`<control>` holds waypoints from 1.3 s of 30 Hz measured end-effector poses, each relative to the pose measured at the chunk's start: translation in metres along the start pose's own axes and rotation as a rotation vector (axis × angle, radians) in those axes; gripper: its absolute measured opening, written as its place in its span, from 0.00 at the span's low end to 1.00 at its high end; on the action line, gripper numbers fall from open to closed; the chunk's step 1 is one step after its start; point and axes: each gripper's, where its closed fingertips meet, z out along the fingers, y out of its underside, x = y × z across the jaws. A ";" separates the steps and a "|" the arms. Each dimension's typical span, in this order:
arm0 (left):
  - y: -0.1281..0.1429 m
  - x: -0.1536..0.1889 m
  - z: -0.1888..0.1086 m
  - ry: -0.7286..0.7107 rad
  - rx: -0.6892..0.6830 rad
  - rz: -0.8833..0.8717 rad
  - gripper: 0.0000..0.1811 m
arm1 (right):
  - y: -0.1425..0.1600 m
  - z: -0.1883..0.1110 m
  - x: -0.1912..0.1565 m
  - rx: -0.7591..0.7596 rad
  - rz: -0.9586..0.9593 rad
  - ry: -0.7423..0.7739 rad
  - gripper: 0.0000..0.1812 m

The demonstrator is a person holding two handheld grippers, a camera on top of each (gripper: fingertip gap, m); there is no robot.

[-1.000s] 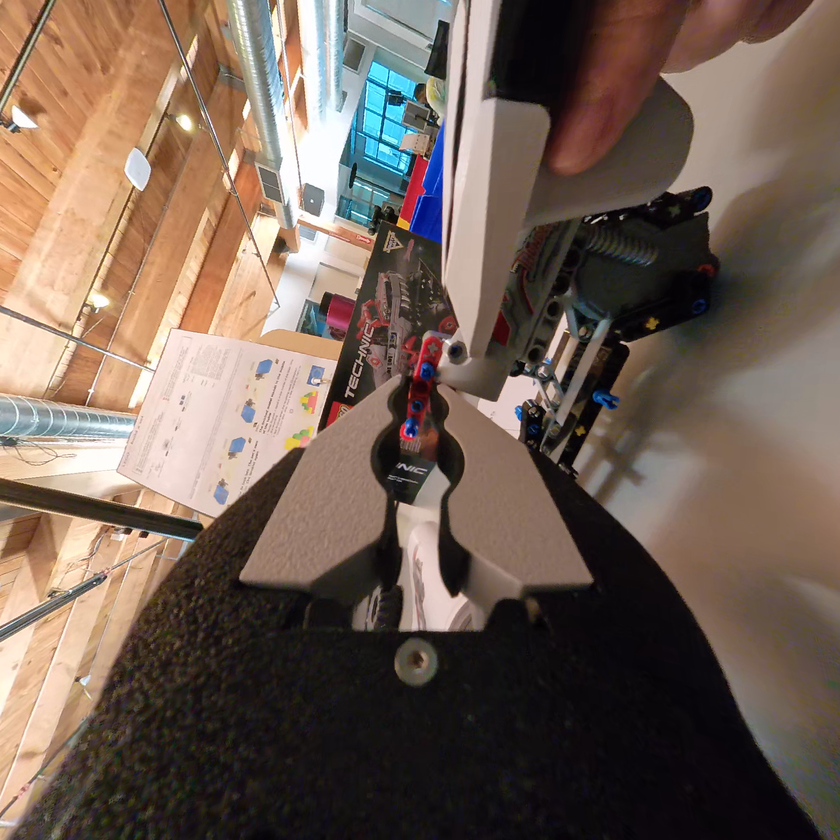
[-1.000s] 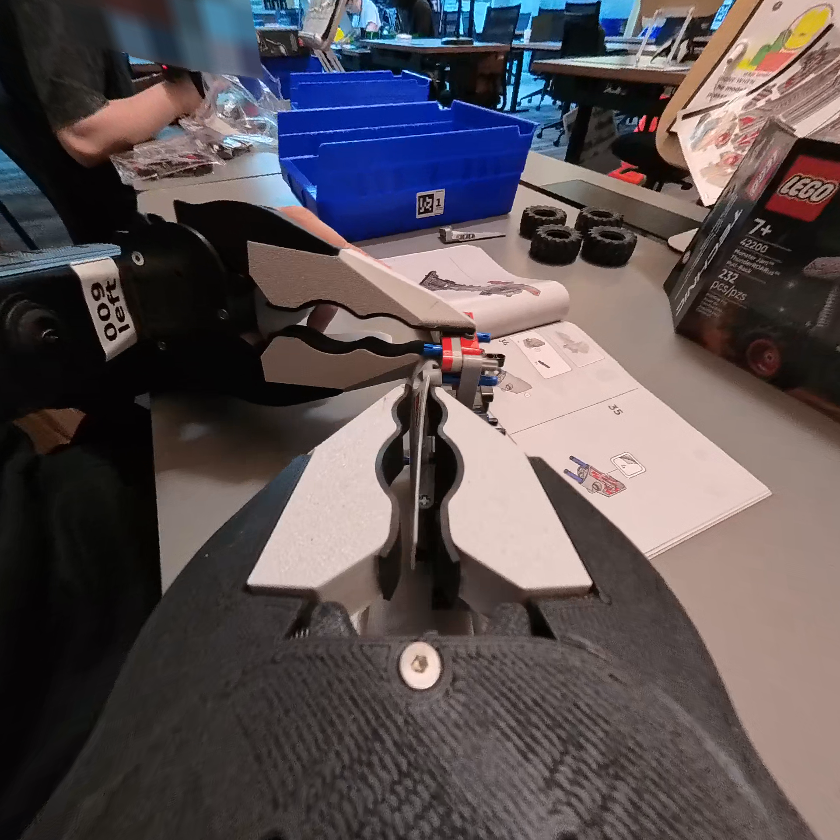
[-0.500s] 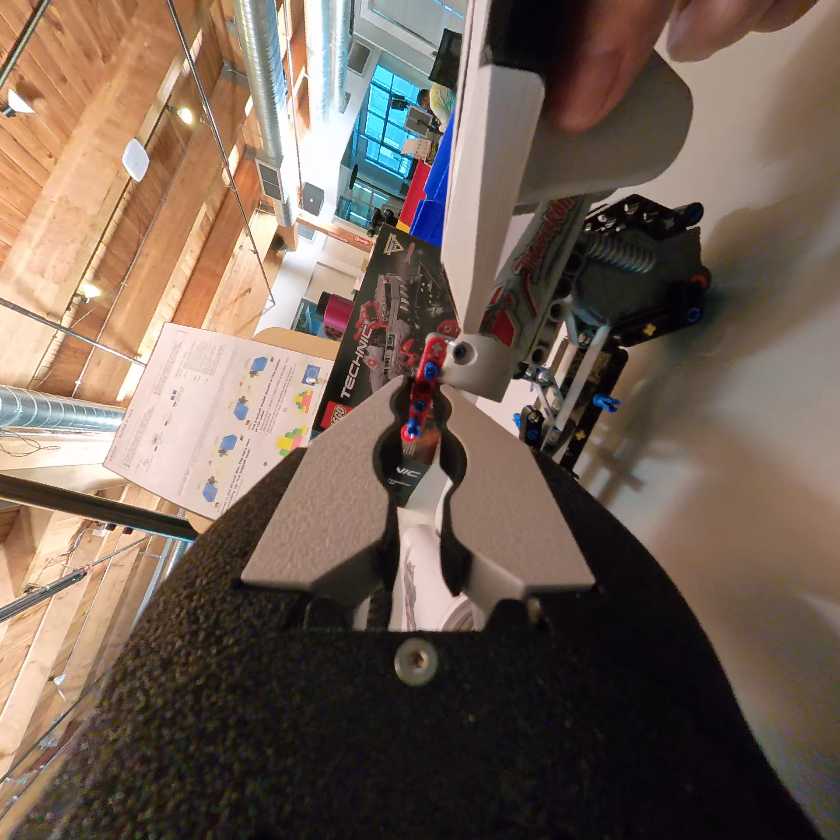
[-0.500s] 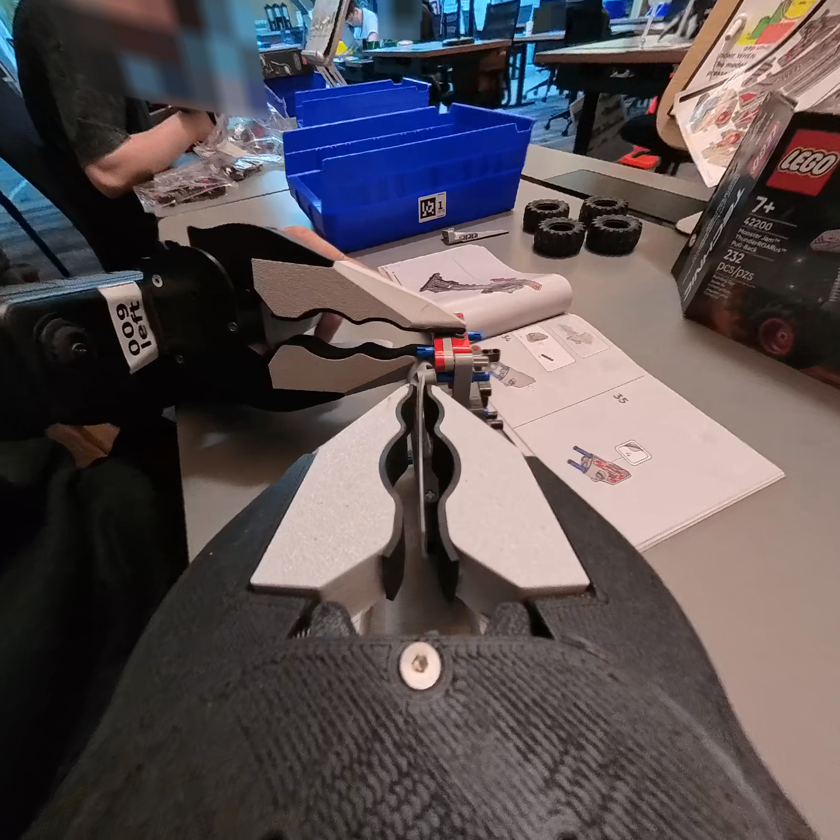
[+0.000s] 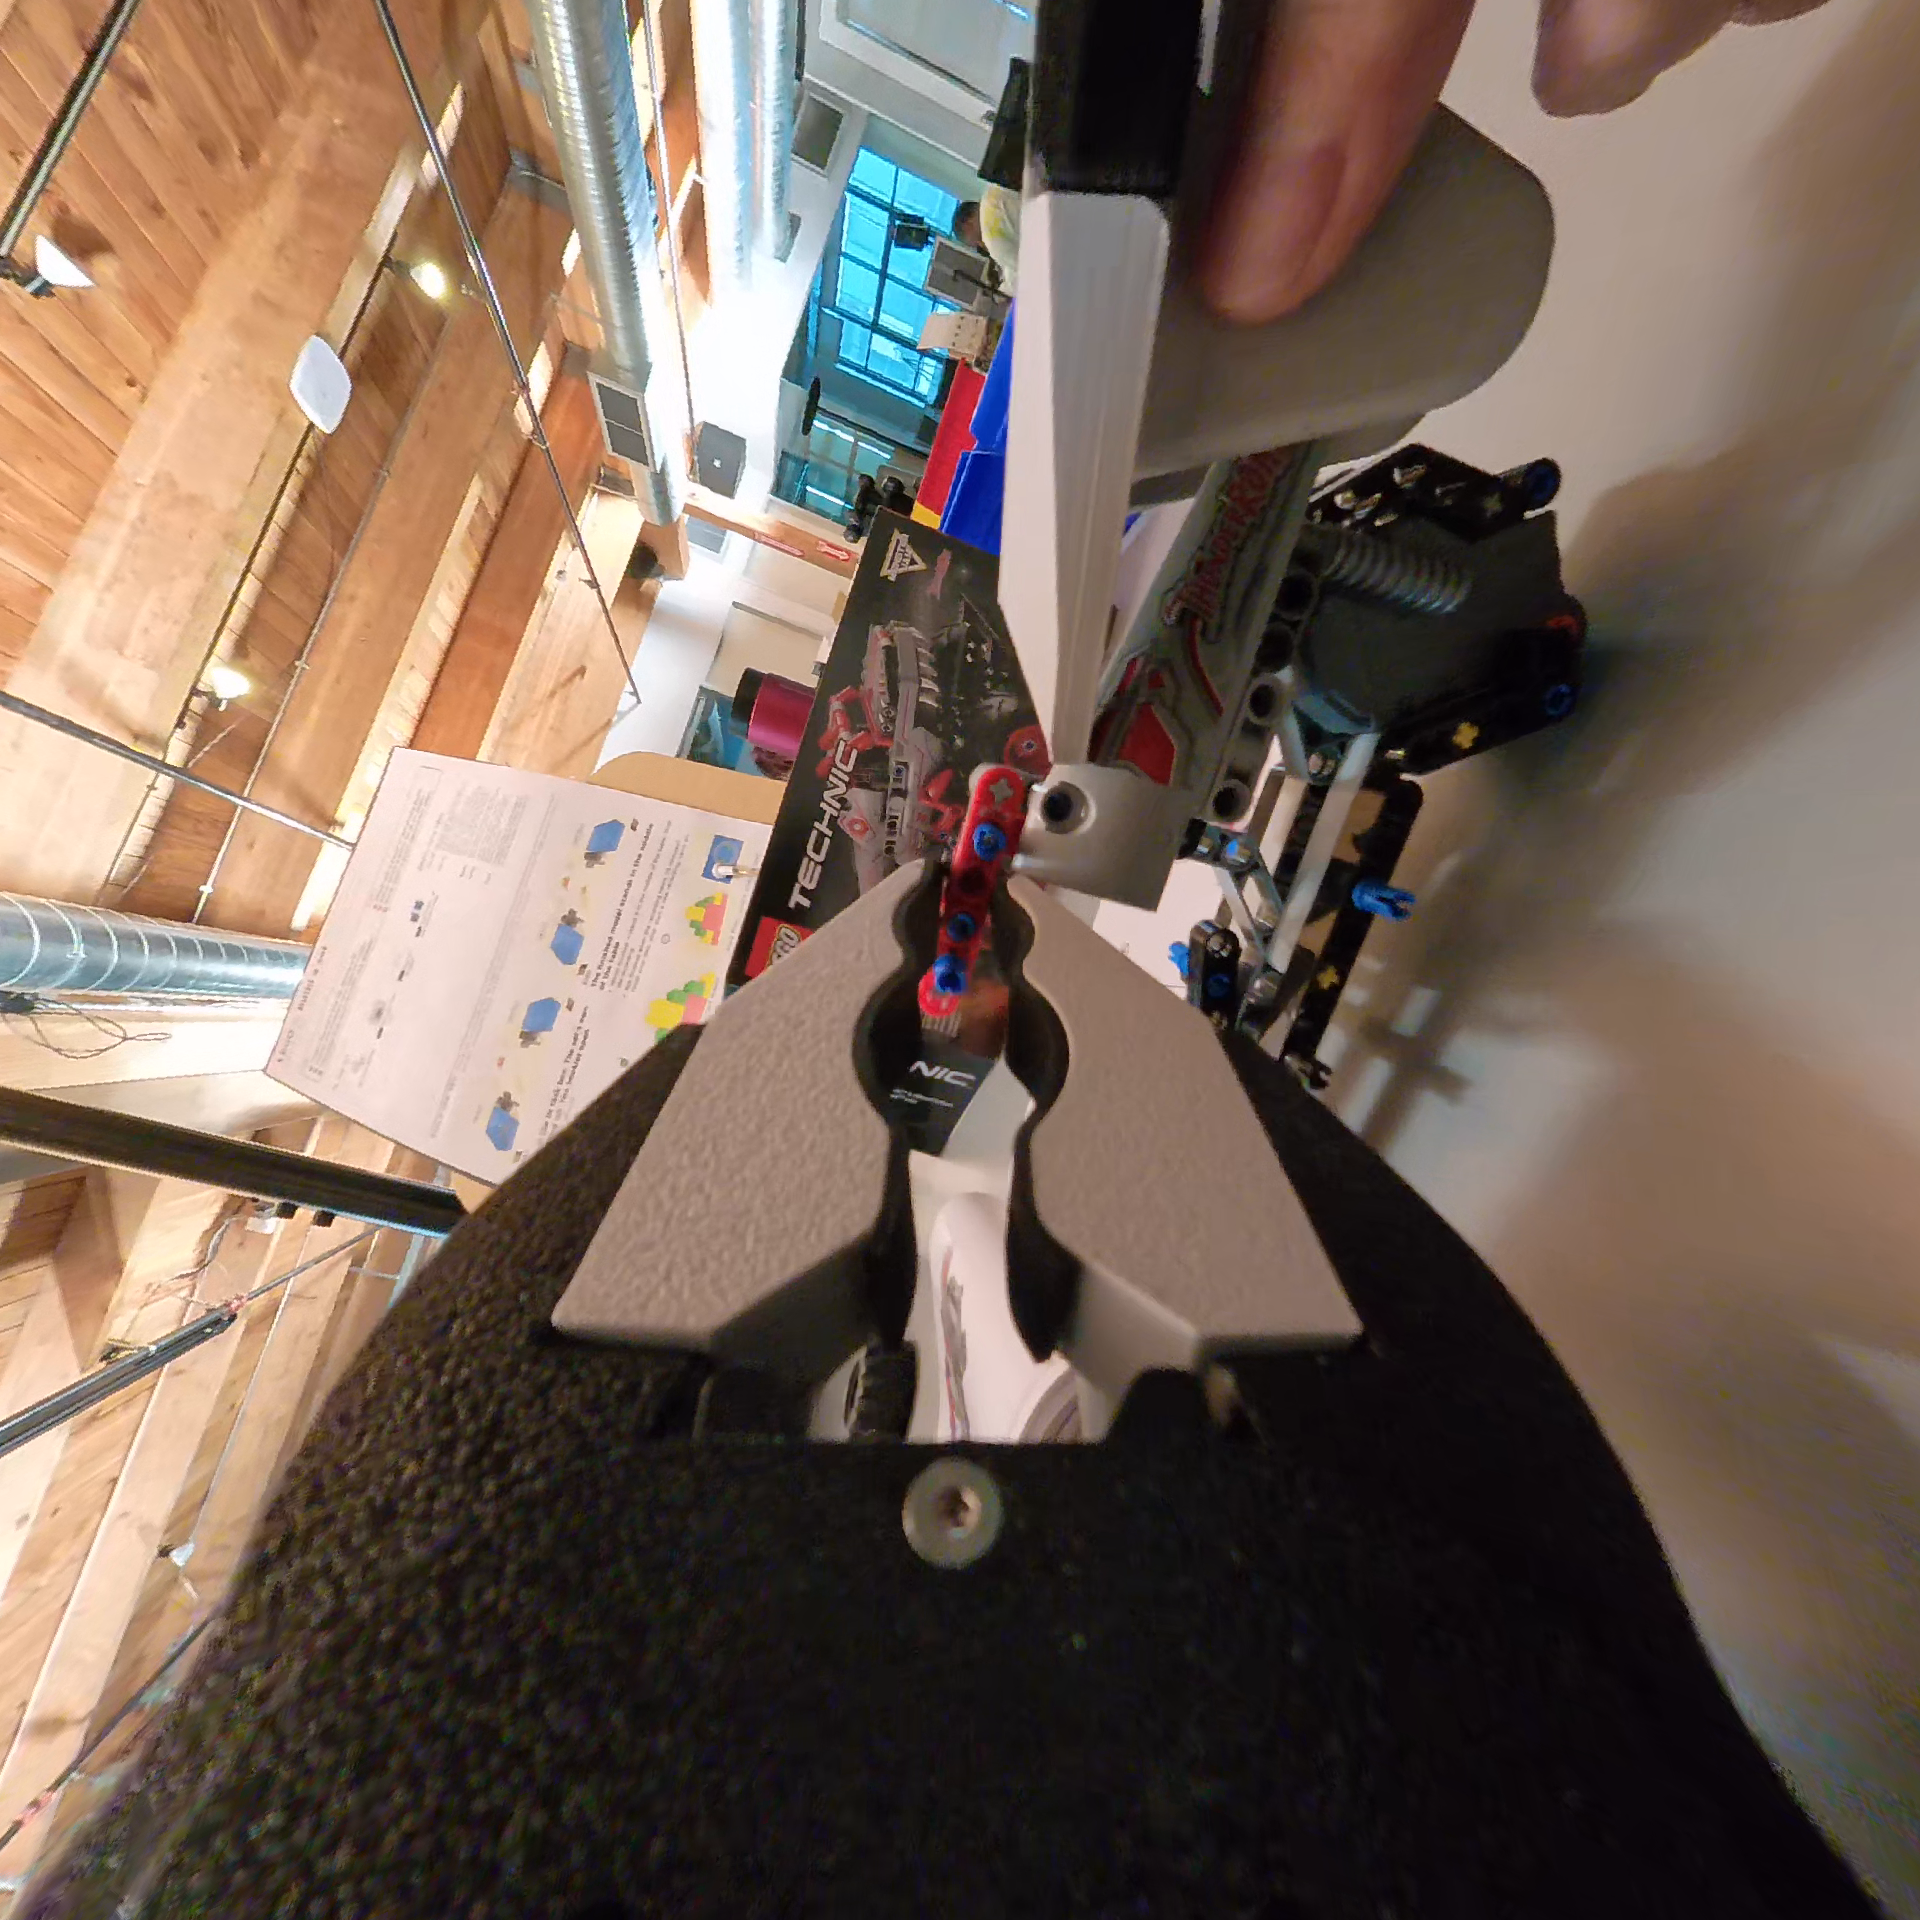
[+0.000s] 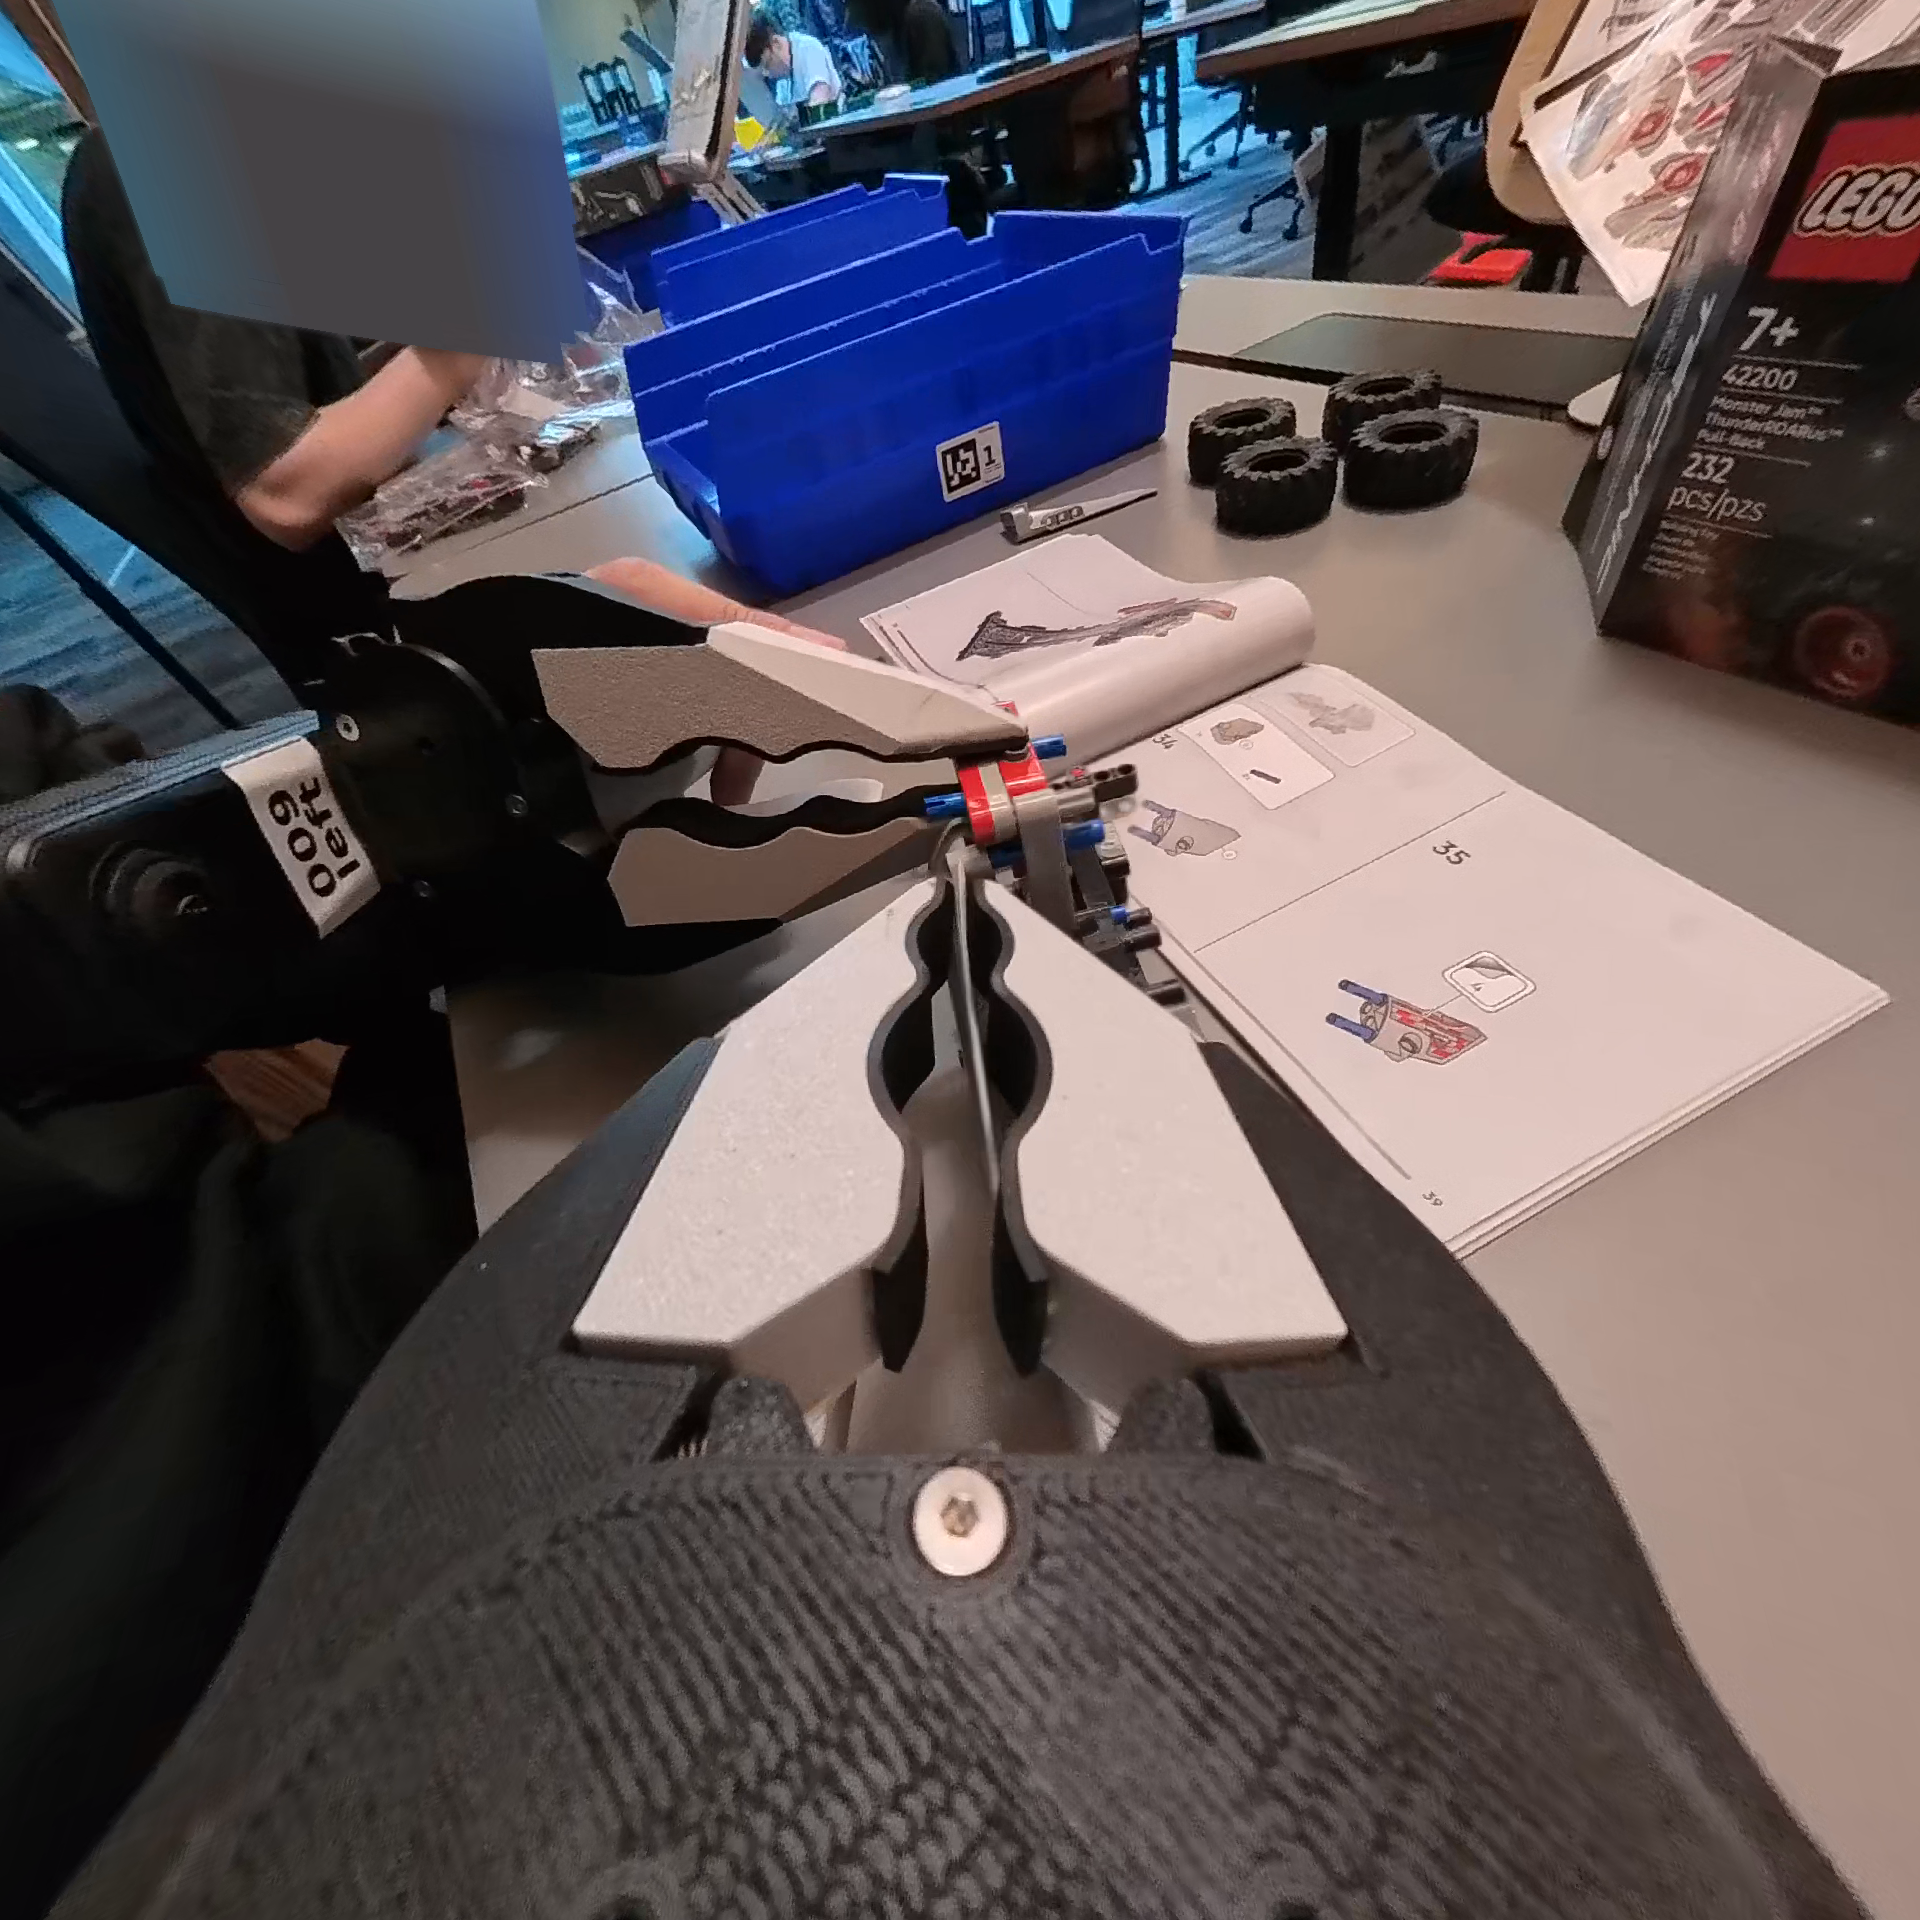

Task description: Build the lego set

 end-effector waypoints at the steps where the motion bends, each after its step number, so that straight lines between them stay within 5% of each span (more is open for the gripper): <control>1: 0.000 0.000 0.000 -0.001 -0.001 -0.001 0.03 | 0.000 0.000 0.001 0.005 0.004 0.008 0.00; 11: 0.002 -0.001 0.002 -0.013 -0.017 0.020 0.03 | -0.005 0.004 -0.004 0.039 -0.180 -0.040 0.06; 14: 0.003 -0.002 0.002 -0.011 -0.016 0.011 0.03 | -0.012 0.002 0.021 0.017 -0.236 0.108 0.33; 19: 0.002 -0.002 0.001 -0.011 -0.017 0.011 0.03 | -0.017 0.006 0.019 0.004 -0.282 0.051 0.22; 39: 0.000 -0.003 0.003 -0.016 -0.016 0.014 0.03 | -0.009 0.010 0.011 0.005 -0.303 0.041 0.13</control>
